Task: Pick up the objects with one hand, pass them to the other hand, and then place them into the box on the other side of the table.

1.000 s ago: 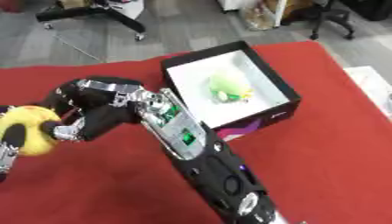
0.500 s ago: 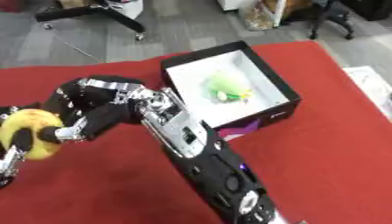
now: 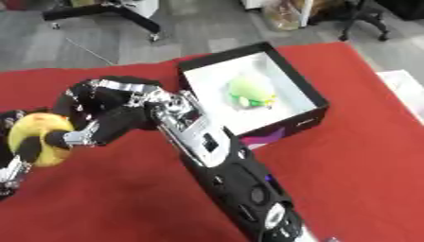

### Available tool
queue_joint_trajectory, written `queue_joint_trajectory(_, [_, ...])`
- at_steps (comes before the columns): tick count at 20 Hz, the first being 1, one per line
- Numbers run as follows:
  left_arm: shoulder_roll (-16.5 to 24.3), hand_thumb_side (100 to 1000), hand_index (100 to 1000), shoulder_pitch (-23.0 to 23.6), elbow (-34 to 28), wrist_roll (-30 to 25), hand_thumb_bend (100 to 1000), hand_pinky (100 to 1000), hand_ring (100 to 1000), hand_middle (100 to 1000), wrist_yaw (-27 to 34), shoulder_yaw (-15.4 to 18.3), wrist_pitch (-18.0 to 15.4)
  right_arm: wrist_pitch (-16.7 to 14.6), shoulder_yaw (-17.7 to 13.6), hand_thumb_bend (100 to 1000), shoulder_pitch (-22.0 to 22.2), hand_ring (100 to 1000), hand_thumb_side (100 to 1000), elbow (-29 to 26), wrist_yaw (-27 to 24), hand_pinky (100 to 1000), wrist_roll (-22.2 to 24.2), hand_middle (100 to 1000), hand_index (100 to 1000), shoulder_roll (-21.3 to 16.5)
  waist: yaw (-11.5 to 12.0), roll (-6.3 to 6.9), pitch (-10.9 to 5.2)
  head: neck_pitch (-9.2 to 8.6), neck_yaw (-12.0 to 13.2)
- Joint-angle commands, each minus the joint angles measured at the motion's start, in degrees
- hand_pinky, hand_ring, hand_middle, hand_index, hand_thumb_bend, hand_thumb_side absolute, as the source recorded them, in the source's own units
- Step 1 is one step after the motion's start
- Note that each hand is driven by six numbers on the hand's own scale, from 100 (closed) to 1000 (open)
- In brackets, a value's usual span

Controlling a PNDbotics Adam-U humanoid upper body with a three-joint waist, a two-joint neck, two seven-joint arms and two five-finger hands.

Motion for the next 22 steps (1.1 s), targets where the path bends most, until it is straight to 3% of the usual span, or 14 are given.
queue_joint_trajectory(1, [1.58, 477, 735, -0.14, -1.25, -1.01, 512, 1000, 637, 551, 0.48, 0.84, -0.28, -0.09, -0.72, 268, -1.23, 660, 100, -1.49, -1.04, 758, -0.73, 525, 453, -0.62, -0.04, 0.29, -1.77, 0.63, 0.43])
queue_joint_trajectory(8, [2.81, 574, 778, 0.92, -1.4, -2.8, 647, 1000, 665, 580, 0.95, 2.08, -1.7, -0.36, -1.08, 272, -1.14, 659, 100, -1.74, -2.28, 758, -1.6, 521, 447, -1.22, -0.56, 0.03, -2.88, 2.68, 0.63])
queue_joint_trajectory(15, [4.18, 578, 783, 2.23, -1.39, -1.72, 650, 1000, 668, 583, 1.85, 3.58, -1.58, -1.1, -1.34, 278, -1.22, 661, 100, -1.83, -2.37, 757, -2.34, 520, 448, -1.84, -1.27, -0.17, -3.7, 3.61, 0.81])
queue_joint_trajectory(22, [7.7, 543, 785, 5.96, -1.58, 1.55, 612, 1000, 667, 581, 3.04, 6.7, -0.31, -5.24, -1.84, 308, -1.53, 662, 100, 0.0, -0.48, 757, -4.23, 519, 455, -7.33, -3.18, -0.66, -5.0, 6.41, 1.34])
